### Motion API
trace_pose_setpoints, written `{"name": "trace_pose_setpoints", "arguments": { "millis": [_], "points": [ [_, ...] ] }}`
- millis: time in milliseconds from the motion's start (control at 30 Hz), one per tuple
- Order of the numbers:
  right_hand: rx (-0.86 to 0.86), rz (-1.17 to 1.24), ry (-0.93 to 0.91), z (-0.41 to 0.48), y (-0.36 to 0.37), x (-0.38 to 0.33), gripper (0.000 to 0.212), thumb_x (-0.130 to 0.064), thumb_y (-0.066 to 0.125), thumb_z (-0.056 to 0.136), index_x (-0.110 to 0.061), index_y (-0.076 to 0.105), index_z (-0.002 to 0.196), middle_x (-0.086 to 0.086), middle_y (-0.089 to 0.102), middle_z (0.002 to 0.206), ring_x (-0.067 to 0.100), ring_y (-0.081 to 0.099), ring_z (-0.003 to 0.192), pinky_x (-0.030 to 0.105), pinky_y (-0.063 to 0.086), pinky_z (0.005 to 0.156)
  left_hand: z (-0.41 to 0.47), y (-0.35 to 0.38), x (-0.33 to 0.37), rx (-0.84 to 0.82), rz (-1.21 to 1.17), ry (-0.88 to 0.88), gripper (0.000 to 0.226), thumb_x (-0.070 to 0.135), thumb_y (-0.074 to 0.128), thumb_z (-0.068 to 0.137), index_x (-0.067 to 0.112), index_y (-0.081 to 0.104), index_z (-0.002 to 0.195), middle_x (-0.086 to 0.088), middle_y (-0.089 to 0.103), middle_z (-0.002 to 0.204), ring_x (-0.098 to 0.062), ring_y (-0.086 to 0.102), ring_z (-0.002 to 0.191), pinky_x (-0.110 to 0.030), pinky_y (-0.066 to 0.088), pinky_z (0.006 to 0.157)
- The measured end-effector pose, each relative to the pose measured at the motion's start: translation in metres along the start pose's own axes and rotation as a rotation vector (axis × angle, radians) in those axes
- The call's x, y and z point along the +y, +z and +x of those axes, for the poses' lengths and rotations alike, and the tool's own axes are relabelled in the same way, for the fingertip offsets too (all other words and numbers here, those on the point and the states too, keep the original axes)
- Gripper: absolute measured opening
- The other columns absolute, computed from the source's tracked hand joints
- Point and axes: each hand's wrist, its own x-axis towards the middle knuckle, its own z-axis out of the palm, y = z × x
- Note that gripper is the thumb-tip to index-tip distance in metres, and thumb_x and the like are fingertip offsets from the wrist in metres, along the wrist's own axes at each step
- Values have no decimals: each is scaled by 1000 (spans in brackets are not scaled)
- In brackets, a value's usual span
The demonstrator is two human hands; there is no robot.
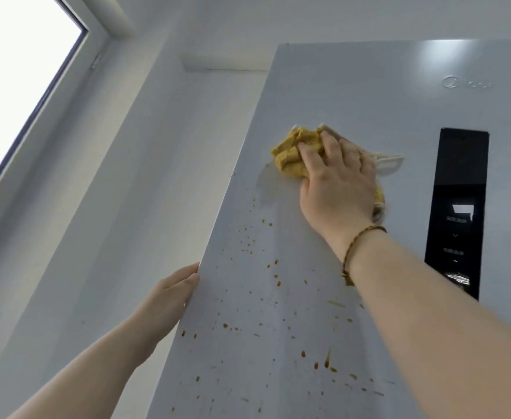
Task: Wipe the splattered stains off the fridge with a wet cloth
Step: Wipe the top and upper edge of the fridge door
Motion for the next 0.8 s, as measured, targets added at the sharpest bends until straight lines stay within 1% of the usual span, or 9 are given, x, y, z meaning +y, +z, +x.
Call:
{"name": "trace_pose_setpoints", "arguments": {
  "millis": [100, 233, 300, 367, 467, 500, 633, 733, 800],
  "points": [
    [-39, 22, -12, -2, 6, -31, 52, -26, 30, 97, -27, 12, 146, 5, -5, 156, 30, 1, 142, 52, 0, 112, 1, 0, -3, 24, -18, -31, 31, 16, 35, 97, 33, 60, 99, 9, 65, 103, -10, 59, 98, -23, 45, 82],
    [-182, -4, -394, -8, 14, -49, 52, -23, 31, 96, -31, 15, 145, 1, 1, 156, 26, 3, 141, 50, 3, 113, 1, -1, -8, 48, -57, -76, 27, 19, 40, 95, 26, 48, 120, 1, 62, 109, -16, 57, 100, -26, 44, 80],
    [-201, -32, -449, 6, 9, -42, 51, -24, 33, 94, -32, 20, 143, 0, 9, 155, 24, 10, 140, 48, 7, 113, 0, -1, -7, 44, -68, -69, 22, 17, 41, 95, 23, 52, 113, 0, 63, 104, -14, 58, 93, -25, 44, 73],
    [-172, -16, -339, 23, 7, -39, 51, -24, 36, 93, -31, 23, 142, 1, 12, 154, 24, 12, 139, 48, 7, 112, -1, -2, -5, 40, -96, -61, 20, 15, 42, 94, 23, 57, 105, 2, 64, 99, -11, 58, 89, -23, 43, 69],
    [-148, -7, -155, 28, 7, -55, 51, -23, 34, 94, -29, 19, 143, 5, 5, 155, 29, 5, 141, 53, 3, 111, -3, -7, -7, 25, -138, -66, 25, 12, 39, 95, 26, 60, 100, 3, 69, 95, -12, 61, 90, -24, 46, 76],
    [-173, -6, -181, 22, 9, -63, 51, -22, 33, 94, -29, 18, 143, 5, 2, 156, 31, 3, 141, 55, 2, 111, -4, -9, -9, 17, -164, -69, 29, 11, 37, 96, 26, 61, 99, 3, 71, 93, -13, 63, 89, -26, 47, 79],
    [-268, -44, -536, -27, 22, -76, 50, -23, 27, 96, -30, 15, 144, 5, -4, 156, 31, 0, 141, 55, -1, 111, -8, -17, -16, 18, -290, -127, 31, 14, 30, 99, 16, 61, 103, -1, 70, 103, -17, 65, 95, -29, 51, 79],
    [-309, -56, -599, -42, 20, -65, 50, -24, 25, 97, -30, 12, 145, 4, -3, 156, 27, 0, 142, 51, -3, 112, -12, -19, -15, 38, -343, -181, 28, 14, 35, 98, 11, 62, 95, -3, 68, 101, -17, 65, 91, -24, 57, 68],
    [-307, -45, -544, -32, 15, -53, 51, -23, 28, 96, -31, 14, 145, 2, 1, 156, 24, 2, 142, 49, 0, 113, -14, -19, -15, 18, -298, -154, 30, 13, 33, 97, 13, 63, 93, 1, 69, 99, -14, 66, 89, -25, 55, 71]
  ]
}}
